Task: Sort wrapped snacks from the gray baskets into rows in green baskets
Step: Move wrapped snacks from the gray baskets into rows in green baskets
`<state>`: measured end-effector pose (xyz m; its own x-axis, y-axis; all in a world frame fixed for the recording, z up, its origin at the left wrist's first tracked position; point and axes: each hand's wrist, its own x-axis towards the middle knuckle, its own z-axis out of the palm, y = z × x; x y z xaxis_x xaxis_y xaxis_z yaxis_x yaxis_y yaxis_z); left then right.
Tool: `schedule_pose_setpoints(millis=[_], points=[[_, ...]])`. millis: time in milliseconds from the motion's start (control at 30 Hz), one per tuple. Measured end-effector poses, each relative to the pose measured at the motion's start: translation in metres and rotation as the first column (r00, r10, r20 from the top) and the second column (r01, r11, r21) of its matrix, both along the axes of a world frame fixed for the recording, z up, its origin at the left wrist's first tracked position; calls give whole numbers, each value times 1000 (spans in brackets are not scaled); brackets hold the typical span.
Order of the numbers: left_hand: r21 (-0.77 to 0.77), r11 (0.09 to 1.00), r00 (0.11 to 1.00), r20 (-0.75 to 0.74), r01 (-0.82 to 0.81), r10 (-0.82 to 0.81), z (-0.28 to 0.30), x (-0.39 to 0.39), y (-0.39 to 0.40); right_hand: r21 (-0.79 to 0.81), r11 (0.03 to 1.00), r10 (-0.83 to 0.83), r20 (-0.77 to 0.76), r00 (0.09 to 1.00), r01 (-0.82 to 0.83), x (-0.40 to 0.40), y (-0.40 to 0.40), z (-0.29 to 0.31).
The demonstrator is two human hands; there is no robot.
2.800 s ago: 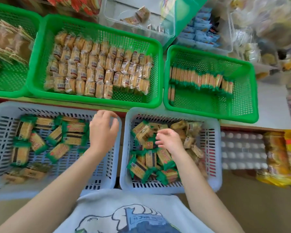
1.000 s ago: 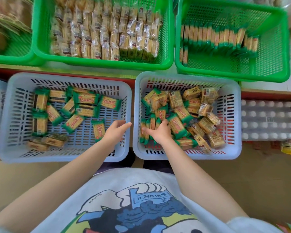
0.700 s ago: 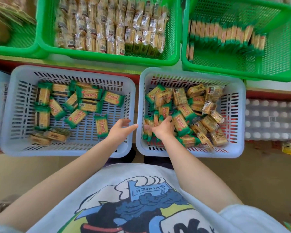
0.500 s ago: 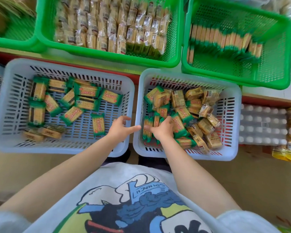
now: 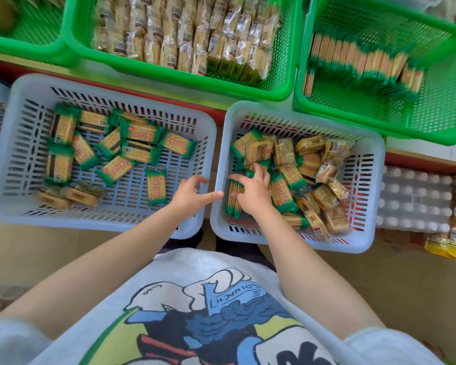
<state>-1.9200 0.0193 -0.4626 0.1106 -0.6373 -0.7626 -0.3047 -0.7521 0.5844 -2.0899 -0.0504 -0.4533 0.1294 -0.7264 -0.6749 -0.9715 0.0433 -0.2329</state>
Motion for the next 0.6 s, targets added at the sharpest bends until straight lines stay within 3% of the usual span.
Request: schedule_pose_setpoints(millis=[133,333,433,600], points=[[-8,1000,1000,-4,-4,4,0,0,1,-32,999,-4,42,999,6,-3,-3,4],[-20,1000,1000,-2,-14,13,2,-1,1,-125,987,-102,-32,994,97,1,6,0],[-10,1000,1000,-4,-15,15,2,-2,1,-95,972,-222,-81,972,215,-3,11,3],[-1,999,999,-10,-33,33,9,-4,1,22,960,-278,-84,957,281,-5,5,6]])
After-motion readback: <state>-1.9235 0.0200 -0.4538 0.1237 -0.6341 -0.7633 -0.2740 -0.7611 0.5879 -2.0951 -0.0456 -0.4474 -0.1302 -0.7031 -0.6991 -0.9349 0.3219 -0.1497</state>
